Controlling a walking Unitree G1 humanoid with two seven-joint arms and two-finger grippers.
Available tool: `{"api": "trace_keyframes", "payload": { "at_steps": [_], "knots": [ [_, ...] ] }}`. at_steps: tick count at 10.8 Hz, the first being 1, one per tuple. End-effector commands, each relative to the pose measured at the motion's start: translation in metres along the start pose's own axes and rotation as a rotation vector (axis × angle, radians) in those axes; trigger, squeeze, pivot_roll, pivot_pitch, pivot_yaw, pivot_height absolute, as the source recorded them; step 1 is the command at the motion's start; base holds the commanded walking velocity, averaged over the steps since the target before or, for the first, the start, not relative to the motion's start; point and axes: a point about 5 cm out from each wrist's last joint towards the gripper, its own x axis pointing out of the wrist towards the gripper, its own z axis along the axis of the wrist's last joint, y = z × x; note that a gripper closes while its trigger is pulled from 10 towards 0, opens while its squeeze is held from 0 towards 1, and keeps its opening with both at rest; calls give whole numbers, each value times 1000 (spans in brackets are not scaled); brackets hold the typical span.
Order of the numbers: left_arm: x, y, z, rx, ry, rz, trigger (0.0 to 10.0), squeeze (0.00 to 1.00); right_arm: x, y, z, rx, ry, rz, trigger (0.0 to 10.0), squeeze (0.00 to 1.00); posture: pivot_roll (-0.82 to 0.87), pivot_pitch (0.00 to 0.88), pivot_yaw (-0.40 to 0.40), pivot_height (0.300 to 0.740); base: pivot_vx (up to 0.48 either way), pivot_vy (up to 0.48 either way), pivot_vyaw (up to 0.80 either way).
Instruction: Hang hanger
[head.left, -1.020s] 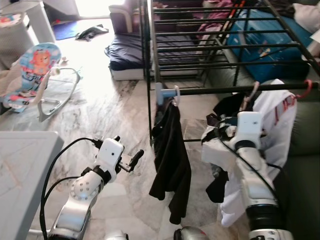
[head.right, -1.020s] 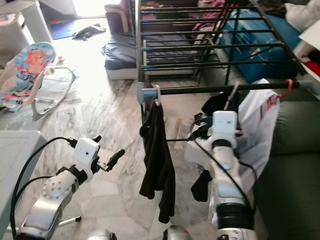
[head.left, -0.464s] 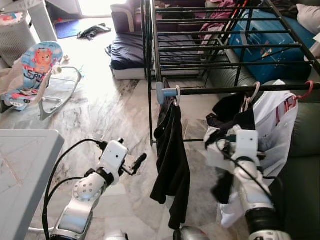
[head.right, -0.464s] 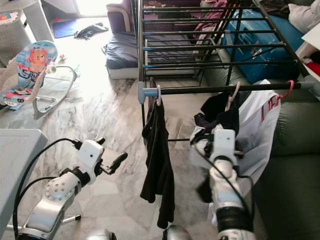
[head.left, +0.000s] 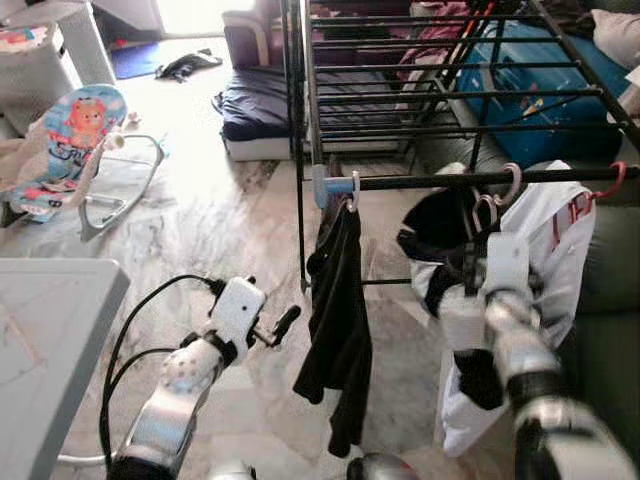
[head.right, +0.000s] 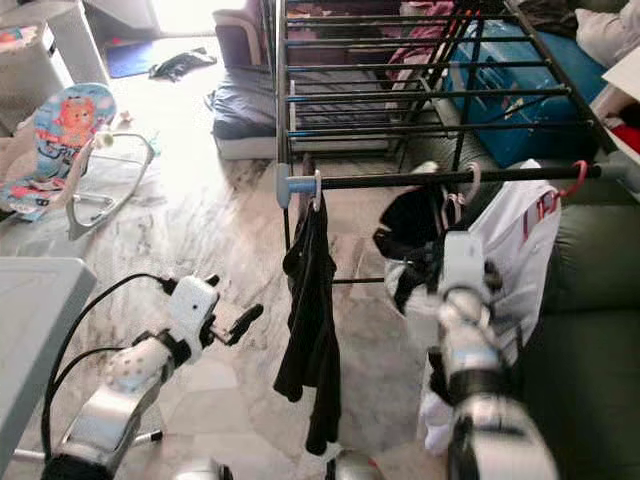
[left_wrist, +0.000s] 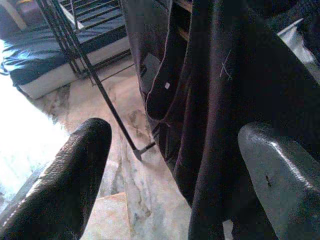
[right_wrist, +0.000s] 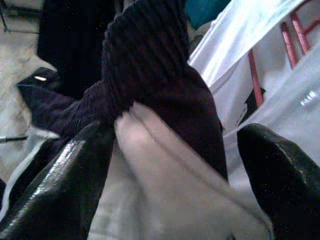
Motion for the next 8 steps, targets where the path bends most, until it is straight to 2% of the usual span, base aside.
{"api": "trace_keyframes", "payload": {
  "at_steps": [1,4,8],
  "knots": [
    [1,2,-1,-1,12,3,10000,0,4,-2,1,14,11,0,0,0,-43,0,-12,740,0,0,0],
    [4,5,-5,10,13,22,10000,0,12,-9,-1,44,59,40,0,0,-34,0,-28,740,0,0,0],
    [9,-1,-4,6,-1,15,10000,0,16,-8,9,45,36,62,0,0,-38,0,-33,740,0,0,0]
  ]
}}
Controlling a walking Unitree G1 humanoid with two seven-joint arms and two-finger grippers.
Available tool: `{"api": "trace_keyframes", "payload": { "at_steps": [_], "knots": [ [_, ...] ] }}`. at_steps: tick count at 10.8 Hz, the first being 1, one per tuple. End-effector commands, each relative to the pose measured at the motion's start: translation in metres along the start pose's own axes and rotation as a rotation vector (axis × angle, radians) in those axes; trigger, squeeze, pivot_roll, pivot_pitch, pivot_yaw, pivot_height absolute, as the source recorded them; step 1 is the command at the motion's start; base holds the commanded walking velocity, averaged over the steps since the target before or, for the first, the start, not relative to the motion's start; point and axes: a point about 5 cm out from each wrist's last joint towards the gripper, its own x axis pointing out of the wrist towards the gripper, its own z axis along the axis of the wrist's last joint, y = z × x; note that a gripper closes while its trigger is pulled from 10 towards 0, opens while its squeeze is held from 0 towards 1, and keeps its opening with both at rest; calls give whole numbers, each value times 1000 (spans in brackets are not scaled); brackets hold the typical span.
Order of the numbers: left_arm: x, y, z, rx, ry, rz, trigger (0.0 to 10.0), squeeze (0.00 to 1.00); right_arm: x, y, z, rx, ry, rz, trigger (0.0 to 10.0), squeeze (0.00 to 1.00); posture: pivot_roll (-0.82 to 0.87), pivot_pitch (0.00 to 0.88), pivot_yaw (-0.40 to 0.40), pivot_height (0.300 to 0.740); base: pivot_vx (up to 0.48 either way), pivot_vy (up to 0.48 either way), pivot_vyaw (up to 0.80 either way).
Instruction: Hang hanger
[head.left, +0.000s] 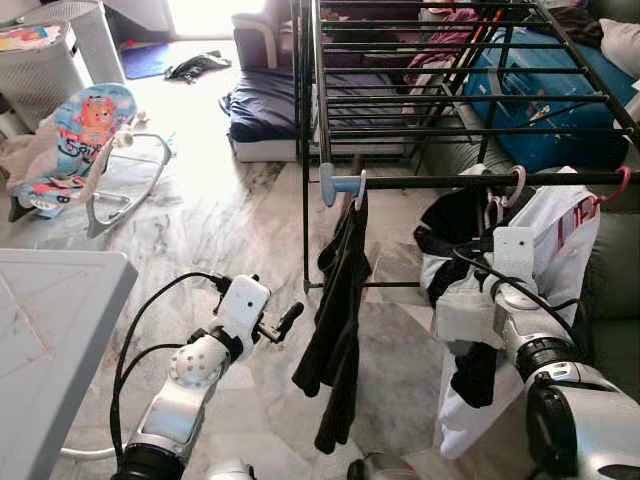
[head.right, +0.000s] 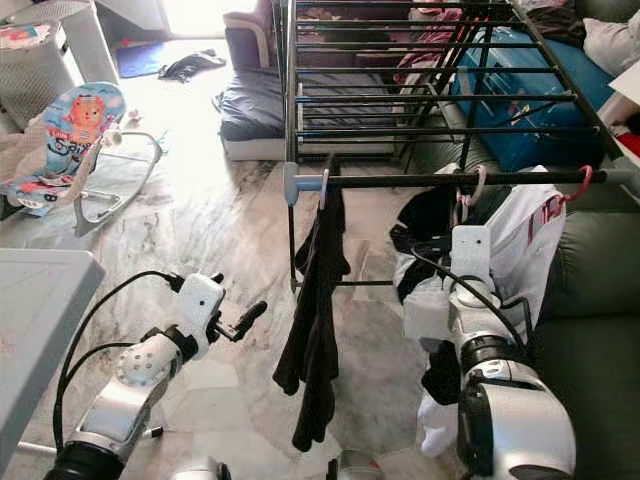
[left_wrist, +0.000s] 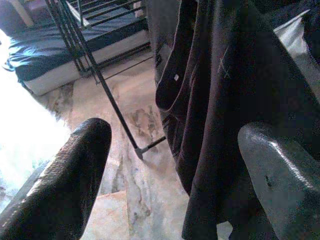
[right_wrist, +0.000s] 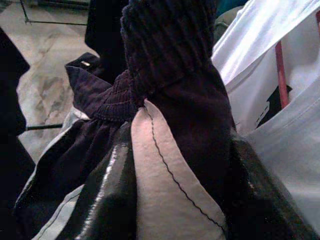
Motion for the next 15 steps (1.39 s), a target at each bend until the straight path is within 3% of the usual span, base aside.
{"api": "trace_keyframes", "payload": {
  "at_steps": [1,7,9,13,15],
  "knots": [
    [2,0,1,9,-5,2,10000,0,2,1,9,11,-23,1,0,0,-39,0,-33,740,0,0,0],
    [5,-2,2,-13,-14,7,10000,0,2,2,7,24,-22,10,0,0,-43,0,-33,740,0,0,0],
    [6,-9,1,-12,-11,-9,10000,0,2,3,14,45,-65,15,0,0,-47,0,-34,740,0,0,0],
    [7,-10,2,-16,-10,-9,10000,0,0,20,30,39,-178,93,0,0,-48,0,-35,740,0,0,0],
    [7,-10,1,-14,-7,-8,10000,0,-2,25,28,23,-193,128,0,0,-49,0,-33,740,0,0,0]
  ]
}}
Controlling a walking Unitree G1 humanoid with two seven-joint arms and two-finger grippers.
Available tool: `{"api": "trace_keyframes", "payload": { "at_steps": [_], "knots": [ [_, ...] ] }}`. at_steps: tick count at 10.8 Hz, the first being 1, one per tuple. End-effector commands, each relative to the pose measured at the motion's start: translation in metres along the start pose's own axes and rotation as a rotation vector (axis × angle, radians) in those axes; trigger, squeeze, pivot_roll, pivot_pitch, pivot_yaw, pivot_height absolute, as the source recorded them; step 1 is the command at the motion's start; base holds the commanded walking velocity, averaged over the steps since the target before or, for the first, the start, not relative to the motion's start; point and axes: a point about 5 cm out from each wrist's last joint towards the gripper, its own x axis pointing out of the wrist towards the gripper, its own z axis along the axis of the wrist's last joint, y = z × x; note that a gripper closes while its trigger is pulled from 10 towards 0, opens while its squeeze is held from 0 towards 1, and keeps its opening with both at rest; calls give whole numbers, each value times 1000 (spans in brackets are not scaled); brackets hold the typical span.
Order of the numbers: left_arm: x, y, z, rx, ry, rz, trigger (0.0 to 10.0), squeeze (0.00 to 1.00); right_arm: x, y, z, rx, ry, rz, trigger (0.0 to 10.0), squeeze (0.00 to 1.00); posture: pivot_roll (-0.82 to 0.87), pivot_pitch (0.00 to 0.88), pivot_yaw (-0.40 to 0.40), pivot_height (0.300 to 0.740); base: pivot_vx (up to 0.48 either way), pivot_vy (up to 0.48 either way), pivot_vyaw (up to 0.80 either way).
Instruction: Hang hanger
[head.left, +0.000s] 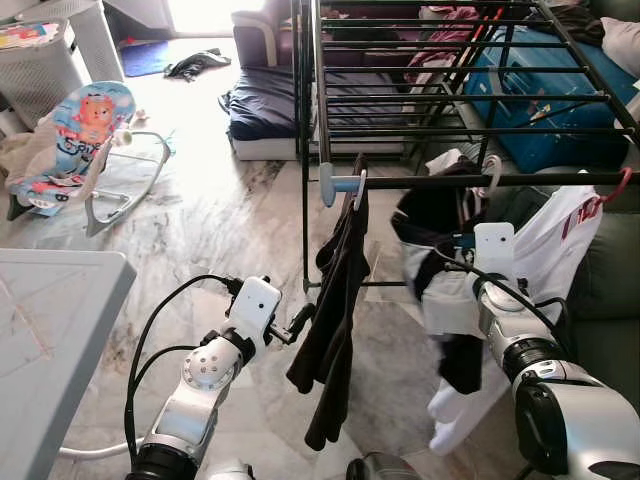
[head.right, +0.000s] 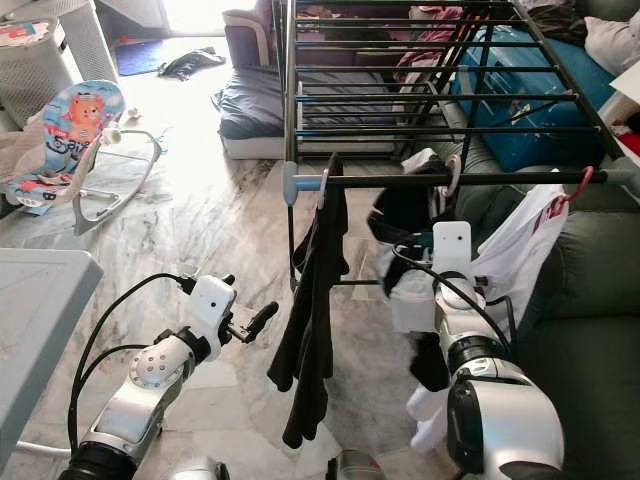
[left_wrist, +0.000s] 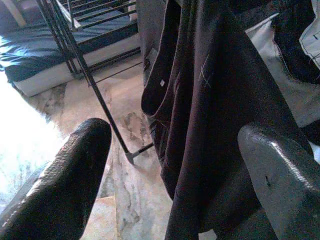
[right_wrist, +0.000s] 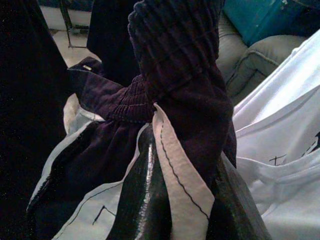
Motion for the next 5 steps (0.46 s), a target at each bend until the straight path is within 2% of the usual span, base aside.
{"api": "trace_keyframes", "payload": {
  "at_steps": [1,3,4,5],
  "knots": [
    [1,2,0,15,9,1,10000,0,2,1,15,2,-74,8,0,0,-49,0,-33,740,0,0,0],
    [2,2,0,18,7,3,10000,0,-2,0,3,-1,-58,5,0,0,-54,0,-30,740,0,0,0],
    [2,6,3,15,-10,34,10000,0,-4,0,7,-4,-131,6,0,0,-54,0,-30,740,0,0,0],
    [2,21,7,26,-29,101,10000,0,-12,1,15,-58,-279,-14,0,0,-54,0,-31,740,0,0,0]
  ]
}}
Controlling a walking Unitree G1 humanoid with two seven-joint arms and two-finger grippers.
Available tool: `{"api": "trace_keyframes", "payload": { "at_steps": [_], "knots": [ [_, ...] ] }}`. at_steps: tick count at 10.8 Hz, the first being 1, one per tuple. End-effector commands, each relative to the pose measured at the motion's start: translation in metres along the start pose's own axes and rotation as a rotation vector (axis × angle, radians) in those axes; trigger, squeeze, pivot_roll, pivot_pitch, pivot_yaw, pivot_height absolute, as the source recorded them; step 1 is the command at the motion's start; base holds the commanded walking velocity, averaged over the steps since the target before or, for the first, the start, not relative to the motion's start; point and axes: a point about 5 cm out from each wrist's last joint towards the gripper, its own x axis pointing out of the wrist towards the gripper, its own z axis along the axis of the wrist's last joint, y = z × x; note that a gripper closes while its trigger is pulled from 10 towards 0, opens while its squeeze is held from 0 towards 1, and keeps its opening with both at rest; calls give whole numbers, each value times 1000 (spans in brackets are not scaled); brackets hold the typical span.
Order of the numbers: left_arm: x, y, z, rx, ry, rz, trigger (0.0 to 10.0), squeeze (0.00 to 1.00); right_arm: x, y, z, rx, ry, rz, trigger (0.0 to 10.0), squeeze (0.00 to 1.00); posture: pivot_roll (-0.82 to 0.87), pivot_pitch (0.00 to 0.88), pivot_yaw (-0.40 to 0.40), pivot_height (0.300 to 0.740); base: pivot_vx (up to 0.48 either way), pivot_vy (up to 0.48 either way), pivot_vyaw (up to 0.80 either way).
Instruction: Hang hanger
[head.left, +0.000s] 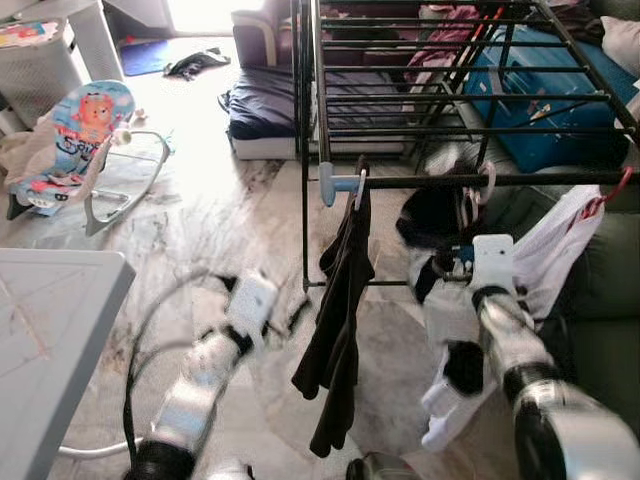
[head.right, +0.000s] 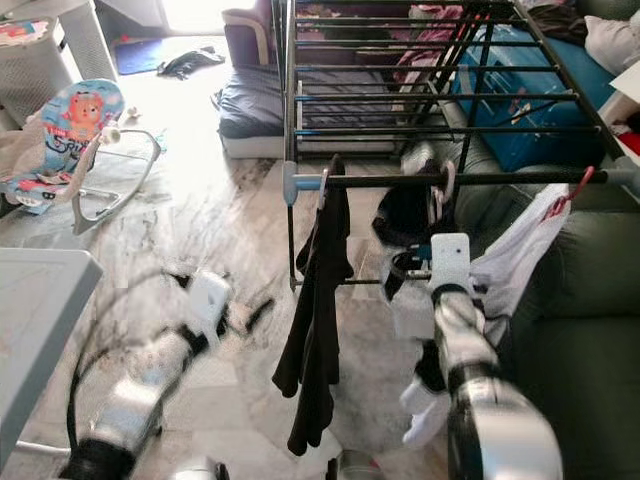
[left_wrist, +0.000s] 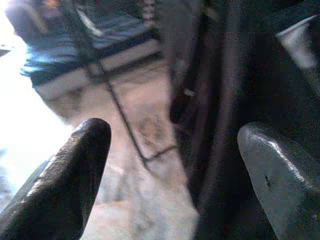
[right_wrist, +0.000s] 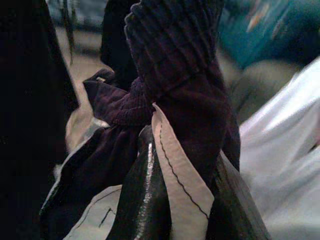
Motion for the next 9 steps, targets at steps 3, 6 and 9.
{"api": "trace_keyframes", "payload": {
  "at_steps": [3,6,9],
  "knots": [
    [-4,12,0,-4,-18,47,10000,0,-30,9,13,-20,-228,-24,0,0,-66,0,-23,740,0,0,0],
    [-5,1,-2,34,-40,11,10000,0,-55,14,-15,58,-109,-43,10000,0,-81,0,-4,740,0,0,0],
    [-4,2,1,61,-55,15,10000,0,-59,15,-19,136,-44,-57,10000,0,-83,0,-3,740,0,0,0]
  ]
}}
